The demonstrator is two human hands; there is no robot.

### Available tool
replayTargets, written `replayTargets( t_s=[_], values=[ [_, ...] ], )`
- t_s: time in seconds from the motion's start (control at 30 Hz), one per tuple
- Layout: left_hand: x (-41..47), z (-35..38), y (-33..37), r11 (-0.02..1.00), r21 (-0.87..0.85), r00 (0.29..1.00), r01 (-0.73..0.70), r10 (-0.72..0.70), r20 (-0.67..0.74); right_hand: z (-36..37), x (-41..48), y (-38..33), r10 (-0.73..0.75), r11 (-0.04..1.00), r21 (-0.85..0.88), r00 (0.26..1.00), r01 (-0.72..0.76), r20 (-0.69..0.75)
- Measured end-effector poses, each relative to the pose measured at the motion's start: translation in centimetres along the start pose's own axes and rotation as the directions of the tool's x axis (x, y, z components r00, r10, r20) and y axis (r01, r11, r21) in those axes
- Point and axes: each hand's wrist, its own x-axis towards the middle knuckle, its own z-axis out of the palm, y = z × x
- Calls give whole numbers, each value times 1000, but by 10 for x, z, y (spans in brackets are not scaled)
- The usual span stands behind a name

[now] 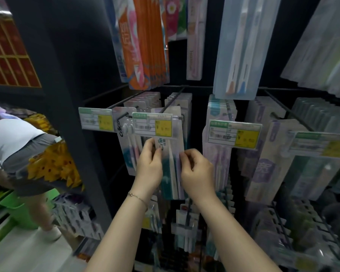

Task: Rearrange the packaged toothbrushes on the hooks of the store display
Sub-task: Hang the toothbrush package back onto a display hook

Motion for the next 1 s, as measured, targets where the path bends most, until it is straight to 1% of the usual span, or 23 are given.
replayTargets(
  t_s=[0.17, 0.23, 0.3, 0.43, 0.5, 0.57, 0.63, 0.7, 0.73, 0.8, 0.87, 0.93, 1.0],
  values=[
    [-11, 7, -6, 1000, -13, 998, -29, 29, 49, -4, -10, 6, 11, 1000, 27, 1000, -11, -9],
    [-14, 9, -8, 999, -18, 999, -28, 29, 27, -5, -10, 7, 10, 1000, 24, 1000, -10, 0],
    [-16, 10, -12, 1000, 4, 999, -14, 14, -37, -5, -12, 8, 17, 1000, 13, 1000, -17, 20],
    [-21, 11, -18, 1000, 8, 972, 30, -28, -232, -12, -22, 12, 27, 998, -56, 998, -25, 48],
    [-25, 10, -19, 999, 23, 954, 27, -19, -298, -19, -28, 13, -20, 992, -125, 997, 29, 70],
    [-31, 10, -18, 998, 63, 942, -24, 44, -332, -29, -34, 12, -101, 975, -190, 990, 119, 99],
    [-40, 13, -13, 985, 115, 942, -131, 160, -295, -42, -39, 13, -165, 954, -232, 978, 191, 124],
    [-47, 22, -6, 963, 140, 949, -232, 255, -184, -60, -41, 16, -177, 939, -275, 977, 204, 122],
    [-49, 28, -3, 957, 147, 955, -252, 270, -121, -69, -42, 19, -167, 936, -293, 979, 194, 113],
    [-51, 44, 3, 963, 157, 974, -221, 225, -8, -86, -42, 26, -137, 935, -318, 987, 158, 89],
    [-50, 59, 7, 974, 147, 985, -171, 164, 62, -101, -42, 32, -115, 939, -321, 993, 122, 39],
    [-50, 72, 6, 980, 117, 985, -163, 154, 81, -114, -43, 37, -119, 942, -318, 993, 108, -15],
    [-50, 81, 5, 983, 83, 985, -162, 156, 70, -125, -43, 40, -125, 948, -299, 991, 106, -44]
  ],
)
